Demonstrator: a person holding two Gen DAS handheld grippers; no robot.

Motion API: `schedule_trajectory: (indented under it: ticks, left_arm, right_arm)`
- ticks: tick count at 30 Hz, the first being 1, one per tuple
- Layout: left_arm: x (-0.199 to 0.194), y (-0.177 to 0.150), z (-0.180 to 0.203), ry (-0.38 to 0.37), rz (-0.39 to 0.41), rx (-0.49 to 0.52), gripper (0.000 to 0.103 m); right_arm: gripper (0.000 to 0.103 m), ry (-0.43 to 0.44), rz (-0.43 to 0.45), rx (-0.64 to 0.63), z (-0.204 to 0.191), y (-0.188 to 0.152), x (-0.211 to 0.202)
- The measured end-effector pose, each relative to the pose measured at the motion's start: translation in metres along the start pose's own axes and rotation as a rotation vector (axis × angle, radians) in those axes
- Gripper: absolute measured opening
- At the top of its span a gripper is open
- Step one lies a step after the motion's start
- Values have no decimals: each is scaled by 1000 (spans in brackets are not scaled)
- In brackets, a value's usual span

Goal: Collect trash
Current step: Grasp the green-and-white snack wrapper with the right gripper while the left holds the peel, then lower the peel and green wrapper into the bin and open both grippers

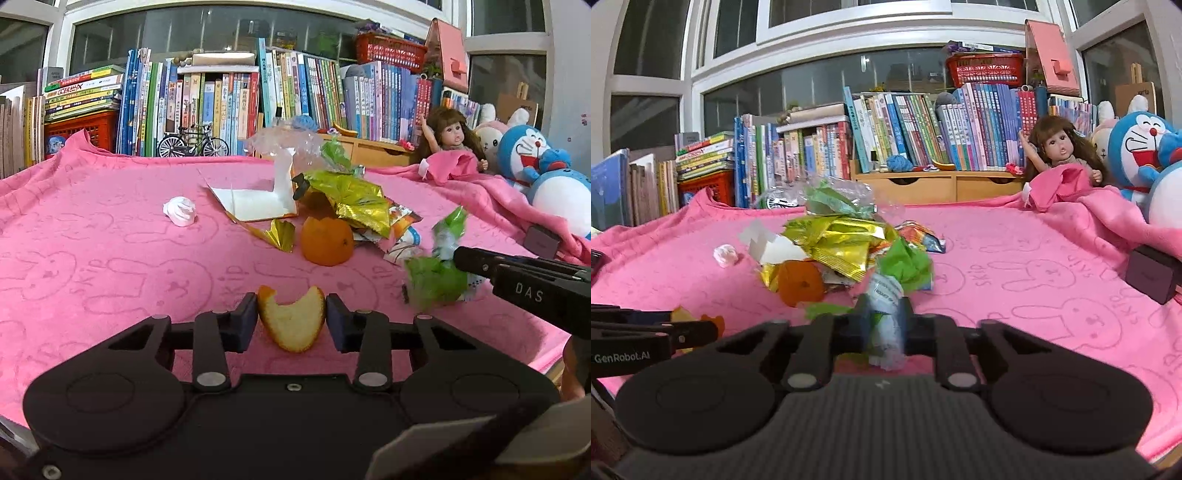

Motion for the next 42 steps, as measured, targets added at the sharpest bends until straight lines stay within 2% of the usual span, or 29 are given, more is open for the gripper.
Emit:
schedule_trajectory:
  ticks: [2,4,5,6,8,9,13,14,15,30,42]
  left_arm:
    - [-6,1,0,-1,9,5,37]
    - [-10,1,1,3,15,15,37]
    - [-11,1,1,7,16,16,37]
    - [-11,1,0,9,15,14,37]
    - [-12,1,-2,11,12,4,37]
    - [-12,0,-3,12,9,1,38]
    - [-11,-2,-5,20,-1,-3,38]
    - [-11,-3,-5,22,-4,-5,38]
    - [-11,-3,-6,22,-6,-6,38]
    - [-31,-6,-8,22,-3,-15,38]
    - [-73,-32,-8,25,-45,-41,38]
  right_arm:
    - [19,-8,1,-36,-5,-1,-1]
    - [25,-17,-9,-60,-7,-4,2]
    - [32,-15,-19,-56,-7,-6,4]
    - [44,-16,-24,-49,-7,-7,4]
    - [55,-9,-46,-33,-6,-10,8]
    - [56,-13,-56,-26,-6,-12,10]
    - [57,-22,-61,-4,-4,-20,13]
    - [46,-19,-61,3,-4,-20,12]
    - [44,-13,-58,12,-4,-19,11]
    - [42,81,-1,20,-23,-9,-25]
    - [42,163,-51,-4,-52,-40,-72]
Point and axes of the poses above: each gripper's, at about its wrist camera, not at the fingertips, and x roughly the way its jaws point, z to its right, y to its top, the point moved 5 cm from there along x, roughly the way its jaws point, and after that the axes turned 4 degrees about z, right-handed, at the moved point
